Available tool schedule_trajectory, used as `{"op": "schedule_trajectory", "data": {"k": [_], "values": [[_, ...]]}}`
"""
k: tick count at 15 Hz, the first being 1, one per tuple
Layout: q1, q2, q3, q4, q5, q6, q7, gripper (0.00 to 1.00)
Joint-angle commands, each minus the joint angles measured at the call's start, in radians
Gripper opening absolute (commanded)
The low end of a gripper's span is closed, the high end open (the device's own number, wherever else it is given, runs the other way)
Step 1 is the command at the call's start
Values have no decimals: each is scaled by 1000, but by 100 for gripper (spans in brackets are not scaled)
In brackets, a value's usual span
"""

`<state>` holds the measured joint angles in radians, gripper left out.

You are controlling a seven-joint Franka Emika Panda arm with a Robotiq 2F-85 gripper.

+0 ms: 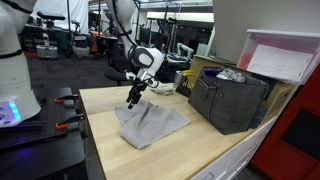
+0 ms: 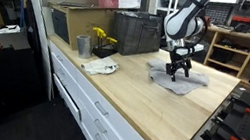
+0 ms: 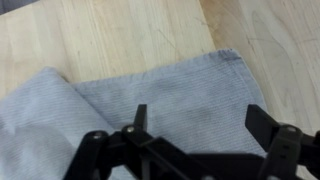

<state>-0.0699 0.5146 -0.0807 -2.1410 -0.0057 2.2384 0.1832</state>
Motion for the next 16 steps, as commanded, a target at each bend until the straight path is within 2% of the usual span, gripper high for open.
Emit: {"op": "schedule_trajectory", "data": {"k": [1, 4, 5, 7, 11, 16], "values": [[-19, 66, 13, 39, 56, -3, -44, 100], [-37, 112, 27, 67, 121, -20, -70, 98], [-46, 123, 32, 77, 143, -27, -84, 75], [-59, 138, 32, 91, 175, -34, -92, 72], [-86, 114, 22, 92, 228, -85, -96, 42], [-100, 72, 9, 48, 214, -170, -107, 4]]}}
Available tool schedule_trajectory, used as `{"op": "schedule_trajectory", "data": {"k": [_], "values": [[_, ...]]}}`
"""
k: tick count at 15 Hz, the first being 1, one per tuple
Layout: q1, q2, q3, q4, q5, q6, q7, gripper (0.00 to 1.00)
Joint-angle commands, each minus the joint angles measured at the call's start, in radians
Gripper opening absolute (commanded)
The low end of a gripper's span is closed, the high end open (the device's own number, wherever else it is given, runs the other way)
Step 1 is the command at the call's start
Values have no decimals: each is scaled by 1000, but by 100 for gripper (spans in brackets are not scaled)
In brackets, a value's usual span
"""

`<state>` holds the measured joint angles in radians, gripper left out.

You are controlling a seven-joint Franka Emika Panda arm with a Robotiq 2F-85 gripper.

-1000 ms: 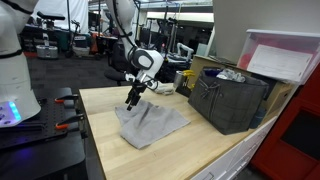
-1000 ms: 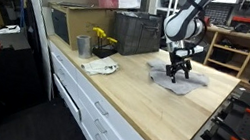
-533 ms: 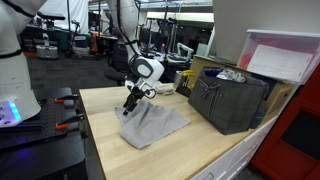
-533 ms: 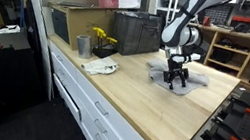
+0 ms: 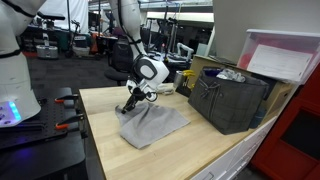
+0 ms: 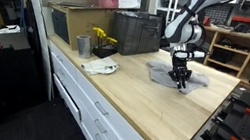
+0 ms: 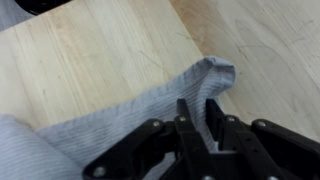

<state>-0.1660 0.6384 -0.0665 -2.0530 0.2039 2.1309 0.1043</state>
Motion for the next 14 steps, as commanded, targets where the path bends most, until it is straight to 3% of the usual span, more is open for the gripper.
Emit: {"op": "schedule_trajectory", "data": {"k": [1, 9, 10, 11, 14], "values": [[-2, -60, -3, -50, 1, -79, -35, 1], [61, -198, 54, -127, -48, -230, -188, 1], [71, -215, 58, -130, -61, -248, -197, 28], [80, -232, 62, -131, -70, -264, -200, 29], [106, -274, 57, -129, -109, -288, -194, 51]]}}
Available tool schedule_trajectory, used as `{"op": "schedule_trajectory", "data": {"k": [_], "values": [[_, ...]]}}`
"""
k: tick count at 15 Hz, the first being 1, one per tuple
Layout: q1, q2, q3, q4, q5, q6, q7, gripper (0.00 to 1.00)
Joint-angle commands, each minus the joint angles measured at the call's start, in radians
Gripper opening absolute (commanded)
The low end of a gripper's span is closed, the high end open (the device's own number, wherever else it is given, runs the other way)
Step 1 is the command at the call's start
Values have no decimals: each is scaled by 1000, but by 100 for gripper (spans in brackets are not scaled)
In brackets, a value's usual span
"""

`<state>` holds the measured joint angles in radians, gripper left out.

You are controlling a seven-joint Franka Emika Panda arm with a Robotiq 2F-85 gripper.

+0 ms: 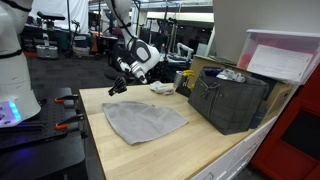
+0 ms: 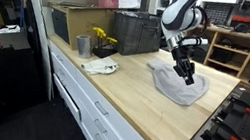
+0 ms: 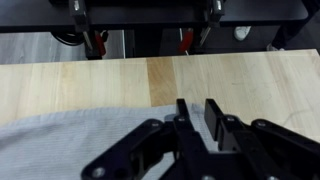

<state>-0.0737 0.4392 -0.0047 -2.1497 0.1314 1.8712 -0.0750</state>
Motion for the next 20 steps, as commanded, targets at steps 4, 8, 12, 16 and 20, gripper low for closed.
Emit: {"op": "schedule_trajectory", "data": {"k": [4, 8, 12, 16, 20], "values": [[21, -109, -15, -9, -66, 5, 13, 79], [28, -91, -32, 59, -74, 100, 92, 100], [45, -47, -43, 133, -88, 265, 224, 100], [68, 57, -74, 254, -113, 382, 382, 100], [107, 211, -136, 390, -159, 435, 530, 100]]}}
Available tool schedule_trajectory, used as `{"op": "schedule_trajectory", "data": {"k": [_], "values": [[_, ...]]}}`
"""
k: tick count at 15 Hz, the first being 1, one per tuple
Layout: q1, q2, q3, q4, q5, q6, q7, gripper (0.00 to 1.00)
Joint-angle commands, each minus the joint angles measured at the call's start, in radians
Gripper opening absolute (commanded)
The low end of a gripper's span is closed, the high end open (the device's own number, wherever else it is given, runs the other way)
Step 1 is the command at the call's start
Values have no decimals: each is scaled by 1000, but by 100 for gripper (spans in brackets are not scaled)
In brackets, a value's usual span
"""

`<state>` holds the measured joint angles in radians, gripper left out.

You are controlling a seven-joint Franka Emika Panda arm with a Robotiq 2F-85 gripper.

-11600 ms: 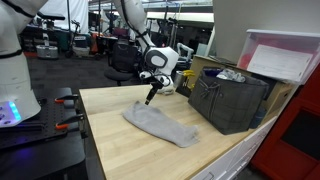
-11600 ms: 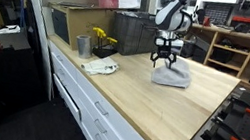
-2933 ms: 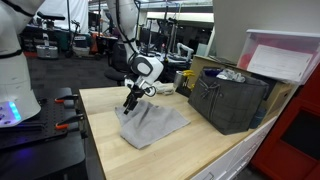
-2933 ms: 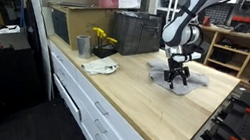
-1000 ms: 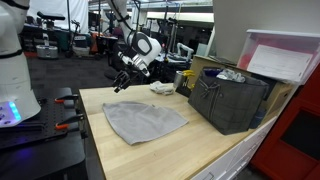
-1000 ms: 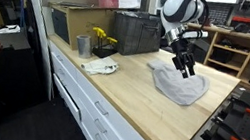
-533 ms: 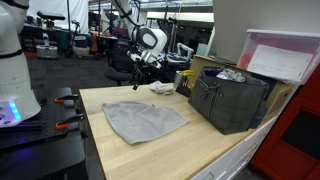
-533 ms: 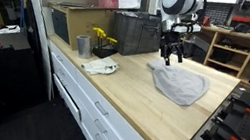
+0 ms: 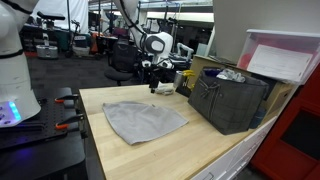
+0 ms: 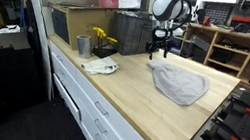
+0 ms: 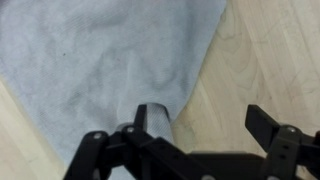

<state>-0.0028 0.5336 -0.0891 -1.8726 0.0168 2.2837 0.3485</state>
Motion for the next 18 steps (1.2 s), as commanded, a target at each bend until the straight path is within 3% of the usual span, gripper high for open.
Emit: {"op": "schedule_trajectory", "data": {"k": [1, 6, 11, 12, 18], "values": [[49, 150, -70, 139, -61, 26, 140, 100], [120, 288, -157, 238, -140, 25, 276, 100], [209, 337, -230, 227, -241, 27, 425, 100], [227, 338, -246, 212, -269, 32, 456, 82], [290, 325, -329, 125, -453, 32, 591, 35]]}}
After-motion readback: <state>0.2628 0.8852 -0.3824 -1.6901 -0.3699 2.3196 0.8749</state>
